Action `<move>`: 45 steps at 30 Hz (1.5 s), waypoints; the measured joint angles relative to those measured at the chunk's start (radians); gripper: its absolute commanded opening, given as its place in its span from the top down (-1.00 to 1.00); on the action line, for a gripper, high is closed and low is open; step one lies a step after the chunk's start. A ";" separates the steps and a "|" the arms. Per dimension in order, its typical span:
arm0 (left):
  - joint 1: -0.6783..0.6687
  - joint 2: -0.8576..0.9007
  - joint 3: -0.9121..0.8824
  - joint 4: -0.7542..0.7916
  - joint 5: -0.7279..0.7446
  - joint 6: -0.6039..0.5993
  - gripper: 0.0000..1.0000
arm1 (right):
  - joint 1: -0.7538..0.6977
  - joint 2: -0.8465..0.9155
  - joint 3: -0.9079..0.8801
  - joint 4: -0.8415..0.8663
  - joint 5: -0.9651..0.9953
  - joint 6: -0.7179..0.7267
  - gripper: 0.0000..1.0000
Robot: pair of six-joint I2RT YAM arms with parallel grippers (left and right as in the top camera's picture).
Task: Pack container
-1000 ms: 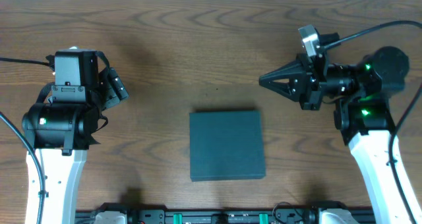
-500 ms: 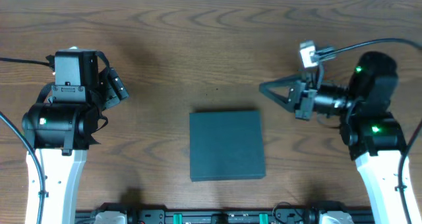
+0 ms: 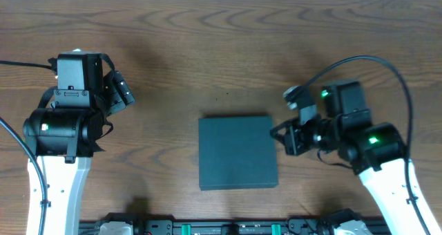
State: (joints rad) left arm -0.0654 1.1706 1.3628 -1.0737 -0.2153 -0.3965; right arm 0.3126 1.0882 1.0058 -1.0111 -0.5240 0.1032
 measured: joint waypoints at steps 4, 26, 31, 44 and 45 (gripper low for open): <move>0.000 0.000 0.000 0.000 0.000 0.000 -0.90 | 0.135 0.001 0.001 -0.057 0.101 -0.013 0.97; 0.000 0.000 0.000 0.000 0.000 0.000 -0.90 | 0.761 0.003 -0.362 0.193 0.177 0.420 0.97; 0.000 0.000 0.000 0.000 0.000 0.000 -0.91 | 0.773 0.020 -0.410 0.357 0.239 0.498 0.97; 0.000 0.000 0.000 -0.001 0.000 0.000 -0.90 | 0.661 0.246 -0.417 0.502 0.298 0.550 0.97; 0.000 0.000 0.000 0.000 0.000 0.000 -0.90 | 0.642 0.247 -0.417 0.502 0.296 0.549 0.97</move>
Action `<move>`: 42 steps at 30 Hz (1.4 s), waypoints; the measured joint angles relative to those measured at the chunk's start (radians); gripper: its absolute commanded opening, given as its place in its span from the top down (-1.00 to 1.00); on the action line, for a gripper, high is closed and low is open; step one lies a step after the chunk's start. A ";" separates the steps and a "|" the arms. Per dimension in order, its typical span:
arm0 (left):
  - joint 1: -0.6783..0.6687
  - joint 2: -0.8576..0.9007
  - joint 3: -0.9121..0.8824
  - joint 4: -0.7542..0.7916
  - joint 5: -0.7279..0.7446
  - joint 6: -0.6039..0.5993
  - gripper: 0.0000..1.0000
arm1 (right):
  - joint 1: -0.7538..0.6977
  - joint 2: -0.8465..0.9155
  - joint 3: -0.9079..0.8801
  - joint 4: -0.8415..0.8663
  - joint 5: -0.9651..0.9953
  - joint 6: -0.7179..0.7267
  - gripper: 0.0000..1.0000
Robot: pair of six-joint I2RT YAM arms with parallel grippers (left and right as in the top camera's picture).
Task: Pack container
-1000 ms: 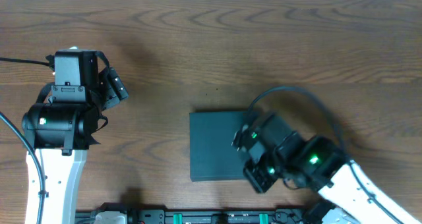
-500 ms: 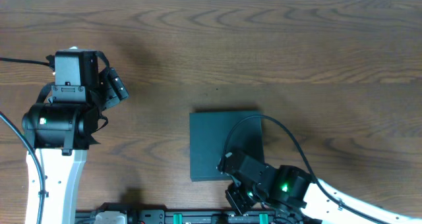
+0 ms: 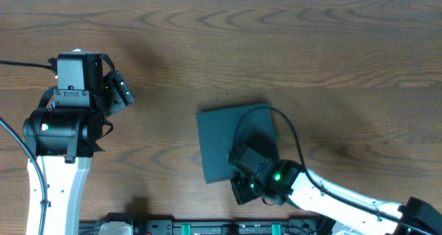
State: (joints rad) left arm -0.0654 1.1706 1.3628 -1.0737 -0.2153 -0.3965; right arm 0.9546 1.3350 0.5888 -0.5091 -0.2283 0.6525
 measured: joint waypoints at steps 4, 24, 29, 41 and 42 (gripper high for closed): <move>0.000 0.000 0.000 0.000 0.000 0.000 -0.90 | -0.077 0.006 0.005 0.007 0.005 -0.003 0.97; 0.000 0.000 0.000 0.000 0.000 0.000 -0.90 | -0.148 0.233 0.173 0.343 -0.026 -0.016 0.97; 0.000 0.000 0.000 0.000 0.000 0.000 -0.91 | -0.164 0.268 0.204 0.441 -0.026 -0.016 0.97; 0.000 0.000 0.000 0.000 0.000 0.000 -0.91 | -0.214 0.315 0.214 0.481 0.000 -0.016 0.97; 0.000 0.000 0.000 0.000 0.000 0.000 -0.90 | -0.222 0.316 0.214 0.490 0.002 -0.016 0.99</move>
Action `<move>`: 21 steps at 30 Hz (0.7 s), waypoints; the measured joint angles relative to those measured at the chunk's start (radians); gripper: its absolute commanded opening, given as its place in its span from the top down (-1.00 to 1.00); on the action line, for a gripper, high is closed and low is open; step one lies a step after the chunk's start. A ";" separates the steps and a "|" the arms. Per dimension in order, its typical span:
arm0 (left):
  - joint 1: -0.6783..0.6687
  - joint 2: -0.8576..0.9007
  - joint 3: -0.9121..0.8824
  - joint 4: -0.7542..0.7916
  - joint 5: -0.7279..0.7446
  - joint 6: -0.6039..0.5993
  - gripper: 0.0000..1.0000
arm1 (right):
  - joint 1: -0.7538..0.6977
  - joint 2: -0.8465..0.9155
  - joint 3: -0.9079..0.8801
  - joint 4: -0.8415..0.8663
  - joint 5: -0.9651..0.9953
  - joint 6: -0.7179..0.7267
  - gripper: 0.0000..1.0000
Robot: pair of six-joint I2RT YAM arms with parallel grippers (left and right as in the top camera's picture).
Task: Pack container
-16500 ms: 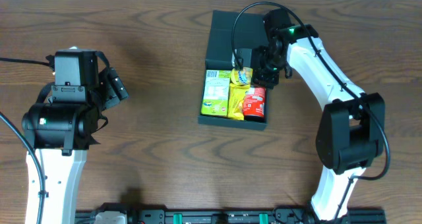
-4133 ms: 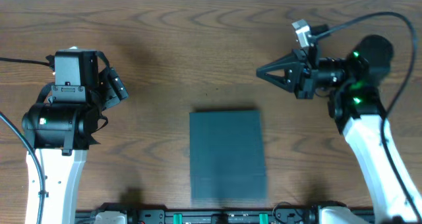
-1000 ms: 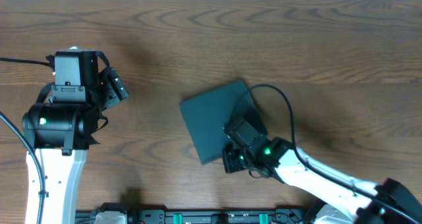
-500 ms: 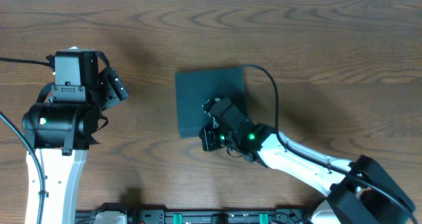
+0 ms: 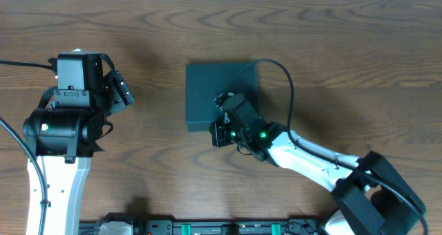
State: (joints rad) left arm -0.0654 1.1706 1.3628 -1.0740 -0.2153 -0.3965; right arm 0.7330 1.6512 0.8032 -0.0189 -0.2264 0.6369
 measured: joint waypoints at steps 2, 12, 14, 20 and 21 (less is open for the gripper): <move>0.000 0.000 0.000 0.000 0.000 0.000 -0.91 | -0.014 0.002 0.000 0.020 0.005 0.000 0.97; 0.000 0.000 0.000 0.000 0.000 0.000 -0.91 | -0.042 0.003 0.000 0.105 0.017 0.033 0.97; 0.000 0.000 0.000 0.000 0.000 0.000 -0.90 | -0.051 0.003 0.000 0.113 0.018 0.034 0.97; 0.000 0.000 0.000 0.000 0.000 0.000 -0.90 | -0.082 0.003 0.000 0.123 0.038 0.036 0.98; 0.000 0.000 0.000 0.000 0.000 0.000 -0.91 | -0.086 0.003 0.000 0.126 0.042 0.037 0.97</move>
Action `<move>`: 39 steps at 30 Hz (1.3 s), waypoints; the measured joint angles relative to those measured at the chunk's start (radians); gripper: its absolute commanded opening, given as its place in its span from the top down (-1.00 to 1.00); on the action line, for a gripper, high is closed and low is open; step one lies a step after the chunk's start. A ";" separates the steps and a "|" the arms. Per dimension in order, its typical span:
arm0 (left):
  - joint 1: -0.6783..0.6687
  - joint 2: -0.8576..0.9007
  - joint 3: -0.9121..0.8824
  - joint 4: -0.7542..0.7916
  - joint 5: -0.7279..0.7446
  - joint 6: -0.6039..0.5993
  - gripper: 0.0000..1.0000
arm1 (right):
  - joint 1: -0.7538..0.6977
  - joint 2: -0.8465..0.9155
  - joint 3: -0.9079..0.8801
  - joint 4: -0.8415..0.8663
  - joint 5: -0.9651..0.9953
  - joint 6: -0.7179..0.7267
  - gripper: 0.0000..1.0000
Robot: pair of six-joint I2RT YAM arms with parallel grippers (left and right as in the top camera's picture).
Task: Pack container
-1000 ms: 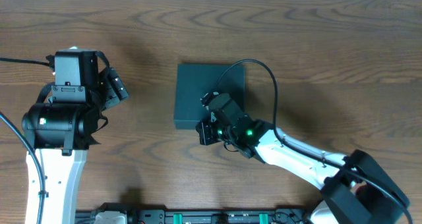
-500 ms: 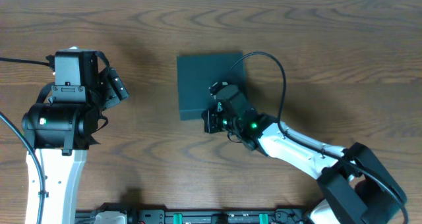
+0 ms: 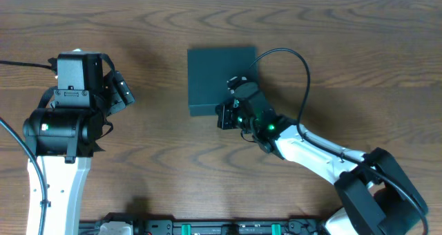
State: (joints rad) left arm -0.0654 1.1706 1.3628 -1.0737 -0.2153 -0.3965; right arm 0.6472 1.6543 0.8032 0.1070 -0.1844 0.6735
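A flat, dark square container (image 3: pixel 217 77) lies lid-up on the wooden table, a little beyond the middle. My right gripper (image 3: pixel 228 115) is against the container's near edge, towards its right corner, with the arm stretched in from the lower right. The overhead view does not show how its jaws stand. My left gripper (image 3: pixel 120 91) hangs at the left side of the table, well away from the container, and nothing shows between its fingers.
A black cable (image 3: pixel 297 76) loops from the right arm over the table just right of the container. The left arm's body (image 3: pixel 62 124) fills the near left. A rail with green connectors (image 3: pixel 228 228) runs along the table's near edge.
The container has shifted a little farther from the near edge, and my right gripper has moved with it, still at its near edge. The left arm has not moved.
The container lay at the near centre with my right gripper at its right edge. Then the right arm was at its near side and the container sat slightly turned. Later it lay farther back and left, and now farther still. The left arm stayed put.
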 measured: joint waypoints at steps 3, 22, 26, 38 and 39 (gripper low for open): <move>0.000 0.000 0.000 0.000 0.000 0.000 -0.91 | -0.007 0.000 0.000 0.006 0.010 0.000 0.97; 0.000 0.000 0.000 0.000 0.000 0.000 -0.90 | -0.015 0.008 0.000 0.063 0.013 0.019 0.98; 0.000 0.000 0.000 0.000 0.000 0.000 -0.91 | -0.015 0.007 0.001 0.060 0.010 0.020 0.97; 0.000 0.000 0.000 0.000 0.000 0.000 -0.91 | -0.174 -0.350 0.019 -0.121 0.009 -0.200 0.98; 0.000 0.000 0.000 0.000 0.000 0.000 -0.90 | -0.205 -0.384 0.021 -0.148 0.006 -0.230 0.97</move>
State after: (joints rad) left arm -0.0654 1.1706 1.3628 -1.0737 -0.2153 -0.3965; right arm 0.4423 1.2705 0.8242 -0.0406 -0.1780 0.4435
